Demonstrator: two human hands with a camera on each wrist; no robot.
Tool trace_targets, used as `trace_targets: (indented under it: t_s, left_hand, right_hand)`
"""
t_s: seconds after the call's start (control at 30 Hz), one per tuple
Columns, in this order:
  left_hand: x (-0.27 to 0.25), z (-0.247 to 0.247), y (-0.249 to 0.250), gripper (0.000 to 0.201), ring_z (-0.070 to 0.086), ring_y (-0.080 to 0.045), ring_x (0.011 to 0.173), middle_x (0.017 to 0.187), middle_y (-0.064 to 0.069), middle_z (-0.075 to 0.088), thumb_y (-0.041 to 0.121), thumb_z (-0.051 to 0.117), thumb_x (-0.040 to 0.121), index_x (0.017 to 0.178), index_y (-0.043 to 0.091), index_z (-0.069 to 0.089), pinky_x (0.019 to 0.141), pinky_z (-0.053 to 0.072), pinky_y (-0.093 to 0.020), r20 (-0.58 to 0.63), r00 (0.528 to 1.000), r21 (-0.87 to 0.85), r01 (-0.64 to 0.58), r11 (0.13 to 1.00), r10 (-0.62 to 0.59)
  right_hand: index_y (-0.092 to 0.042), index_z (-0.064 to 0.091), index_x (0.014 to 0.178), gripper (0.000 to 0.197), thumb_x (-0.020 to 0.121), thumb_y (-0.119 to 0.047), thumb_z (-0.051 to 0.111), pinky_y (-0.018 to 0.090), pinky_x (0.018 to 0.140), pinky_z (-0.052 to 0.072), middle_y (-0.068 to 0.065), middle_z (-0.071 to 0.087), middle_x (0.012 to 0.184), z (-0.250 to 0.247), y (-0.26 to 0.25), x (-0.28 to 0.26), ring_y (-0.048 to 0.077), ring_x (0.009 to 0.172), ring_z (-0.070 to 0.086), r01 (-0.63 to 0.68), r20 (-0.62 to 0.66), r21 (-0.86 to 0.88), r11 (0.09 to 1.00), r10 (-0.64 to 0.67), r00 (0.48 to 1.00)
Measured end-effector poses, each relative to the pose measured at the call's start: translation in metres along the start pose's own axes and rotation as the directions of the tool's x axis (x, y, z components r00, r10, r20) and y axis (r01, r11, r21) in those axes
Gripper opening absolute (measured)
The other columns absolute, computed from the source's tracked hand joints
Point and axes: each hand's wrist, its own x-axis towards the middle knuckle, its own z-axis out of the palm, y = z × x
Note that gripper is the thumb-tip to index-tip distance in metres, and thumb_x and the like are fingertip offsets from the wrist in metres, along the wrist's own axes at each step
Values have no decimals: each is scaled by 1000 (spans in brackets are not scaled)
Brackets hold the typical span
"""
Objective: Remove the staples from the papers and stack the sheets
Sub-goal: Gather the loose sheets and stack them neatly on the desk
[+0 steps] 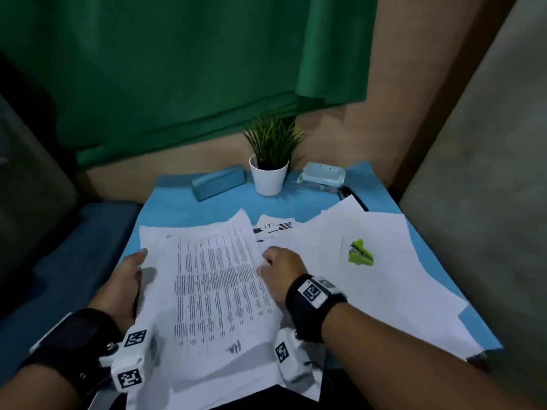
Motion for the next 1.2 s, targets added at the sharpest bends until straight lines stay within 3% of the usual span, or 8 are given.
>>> trace_targets:
  t_s: [0.13, 0.23, 0.33, 0.5, 0.73, 0.93, 1.07, 1.2]
  left_hand:
    - [-2, 14, -12, 25, 74, -34, 71, 96, -23, 76, -12, 52, 93, 114, -6, 63, 62, 59, -39, 95, 994, 187, -61, 980, 44]
    - [6, 14, -17, 30, 72, -42, 84, 103, -28, 73, -18, 53, 90, 116, -7, 61, 82, 56, -49, 77, 995, 232, -85, 969, 69]
    - [11, 11, -15, 29, 71, -45, 91, 103, -27, 74, -17, 55, 89, 115, -6, 62, 92, 52, -55, 82, 995, 225, -76, 971, 59]
    - [18, 6, -10, 31, 72, -50, 87, 100, -29, 74, -18, 55, 87, 112, -2, 64, 88, 53, -61, 155, 987, 255, -74, 964, 35]
    - [17, 10, -6, 41, 68, -53, 99, 112, -31, 70, -13, 59, 83, 121, 1, 63, 99, 45, -66, 277, 961, 131, -26, 991, -11]
    - [8, 8, 4, 52, 65, -59, 98, 109, -36, 69, -5, 75, 69, 119, -3, 62, 92, 50, -66, 265, 964, 19, -6, 1000, 1]
    - [16, -9, 12, 49, 66, -60, 93, 107, -38, 68, -1, 63, 72, 121, -1, 61, 84, 53, -67, 212, 977, 24, 21, 999, -26]
    - [24, -20, 10, 54, 67, -55, 96, 110, -35, 69, -2, 56, 72, 126, -1, 59, 93, 47, -69, 159, 987, 62, 18, 998, -27]
  right_hand:
    - [-21, 62, 115, 47, 81, -53, 69, 25, 82, 46, 1, 63, 108, -35, 0, 0, 19, 99, 60, -12, 16, -90, 996, 14, 1000]
    - [-26, 45, 134, 72, 75, -60, 68, 42, 100, 43, 8, 45, 135, -104, 35, 18, 31, 125, 45, -165, -108, -479, 862, 129, 986]
    - [-33, 43, 120, 66, 64, -55, 70, 39, 89, 48, 6, 46, 124, -149, 74, 25, 29, 112, 49, -252, -34, -684, 685, 315, 949]
    - [-23, 53, 100, 27, 79, -29, 69, 24, 70, 39, -2, 58, 103, -155, 81, 41, 17, 88, 51, -118, 44, -714, 690, 212, 976]
    - [-14, 61, 120, 36, 88, -29, 64, 30, 90, 46, 10, 63, 122, -158, 10, 147, 30, 112, 58, 25, -30, -663, 749, -59, 998]
    - [-23, 59, 120, 63, 64, -51, 67, 46, 84, 55, 5, 67, 114, -114, 46, 251, 34, 96, 64, 5, 54, -800, 601, 63, 997]
    - [-16, 54, 126, 55, 79, -39, 71, 36, 86, 52, 14, 59, 122, -117, 14, 197, 35, 106, 60, -42, -94, -737, 674, -42, 995]
    - [-10, 53, 74, 48, 83, -56, 63, 28, 57, 39, 8, 60, 80, -96, 12, 141, 24, 72, 57, -26, 84, -710, 704, 122, 989]
